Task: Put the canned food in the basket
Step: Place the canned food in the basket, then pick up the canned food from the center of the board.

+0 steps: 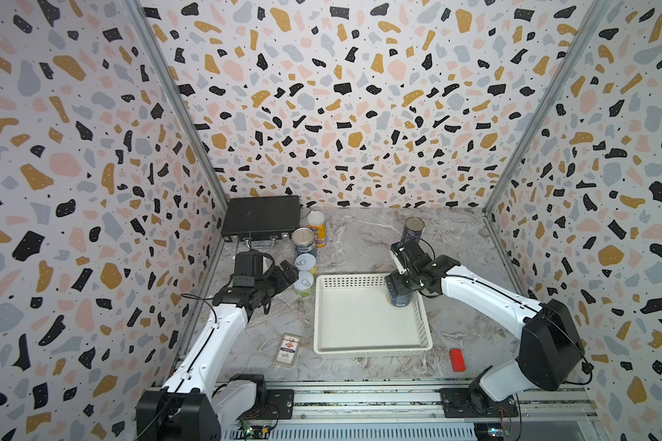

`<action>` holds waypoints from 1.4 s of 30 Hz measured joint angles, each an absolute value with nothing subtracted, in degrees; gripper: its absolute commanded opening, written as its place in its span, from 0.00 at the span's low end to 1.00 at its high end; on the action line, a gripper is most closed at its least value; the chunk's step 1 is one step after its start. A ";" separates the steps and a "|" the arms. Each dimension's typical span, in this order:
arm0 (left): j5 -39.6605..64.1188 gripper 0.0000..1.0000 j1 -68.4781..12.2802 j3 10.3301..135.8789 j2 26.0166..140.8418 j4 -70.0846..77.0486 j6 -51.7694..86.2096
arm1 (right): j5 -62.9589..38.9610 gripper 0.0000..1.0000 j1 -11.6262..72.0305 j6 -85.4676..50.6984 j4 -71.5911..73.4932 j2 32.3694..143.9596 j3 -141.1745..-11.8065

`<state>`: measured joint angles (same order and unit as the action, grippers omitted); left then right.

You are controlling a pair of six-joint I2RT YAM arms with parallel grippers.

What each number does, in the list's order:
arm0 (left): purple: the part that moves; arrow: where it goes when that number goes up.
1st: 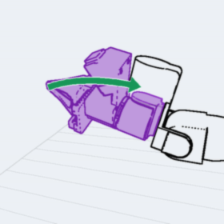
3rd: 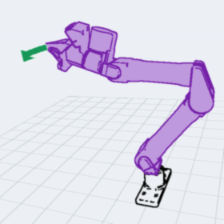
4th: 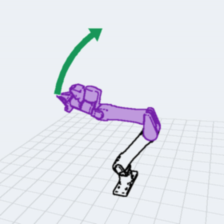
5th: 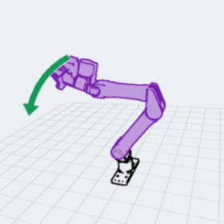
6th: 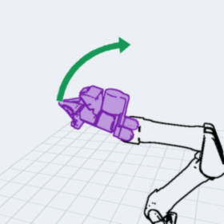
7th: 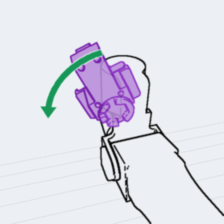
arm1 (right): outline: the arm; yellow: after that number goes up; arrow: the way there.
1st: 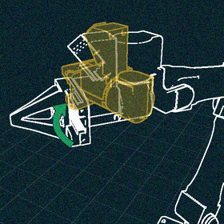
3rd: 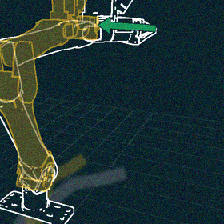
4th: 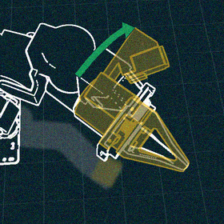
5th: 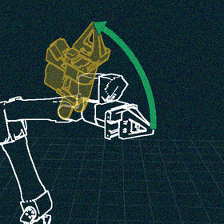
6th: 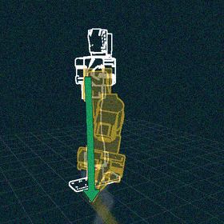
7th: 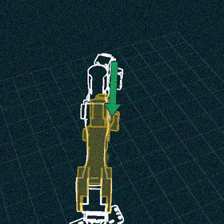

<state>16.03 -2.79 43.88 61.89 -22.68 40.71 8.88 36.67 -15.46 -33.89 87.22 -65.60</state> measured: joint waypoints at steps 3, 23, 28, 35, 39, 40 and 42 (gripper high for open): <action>16.05 1.00 -2.79 43.88 61.82 -22.65 40.71 | 9.19 0.89 36.67 -15.59 -33.89 87.22 -65.60; 16.62 0.99 -2.79 43.88 61.73 -21.78 40.45 | 9.96 1.00 36.62 -15.62 -30.04 79.83 -65.60; 16.38 0.99 -2.81 43.88 61.43 -21.93 38.96 | 10.61 1.00 36.62 -15.62 -30.02 79.02 -65.39; 11.18 1.00 -7.18 46.78 59.94 -24.75 36.58 | 12.23 1.00 36.62 -15.66 -30.00 74.59 -63.53; 3.38 1.00 -15.27 55.22 63.64 -28.32 35.40 | 12.73 1.00 36.62 -16.03 -29.78 72.40 -63.29; 2.20 1.00 -16.82 57.65 64.90 -28.88 35.16 | 12.80 1.00 36.62 -16.12 -29.69 72.01 -63.13; 0.32 1.00 -18.31 62.02 67.33 -29.67 35.09 | 13.17 1.00 36.62 -16.27 -29.47 71.55 -62.78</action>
<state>0.32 -18.31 62.02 67.33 -29.67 35.09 13.17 36.62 -16.27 -29.47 71.55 -62.78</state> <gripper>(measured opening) 0.996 0.999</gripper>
